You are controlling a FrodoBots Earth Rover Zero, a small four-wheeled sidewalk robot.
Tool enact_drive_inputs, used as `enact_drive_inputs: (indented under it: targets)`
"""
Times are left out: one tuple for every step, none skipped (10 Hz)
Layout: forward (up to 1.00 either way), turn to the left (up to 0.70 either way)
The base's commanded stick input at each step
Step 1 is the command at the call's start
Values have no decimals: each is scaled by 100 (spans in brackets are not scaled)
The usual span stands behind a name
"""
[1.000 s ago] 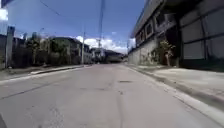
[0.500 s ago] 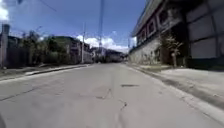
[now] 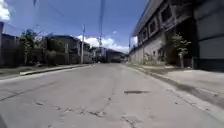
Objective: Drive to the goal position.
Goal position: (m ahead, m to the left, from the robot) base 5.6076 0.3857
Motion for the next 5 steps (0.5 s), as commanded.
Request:
enact_drive_inputs:
  targets:
    - [100,0]
    - [100,0]
    - [100,0]
    - [100,0]
    - [100,0]
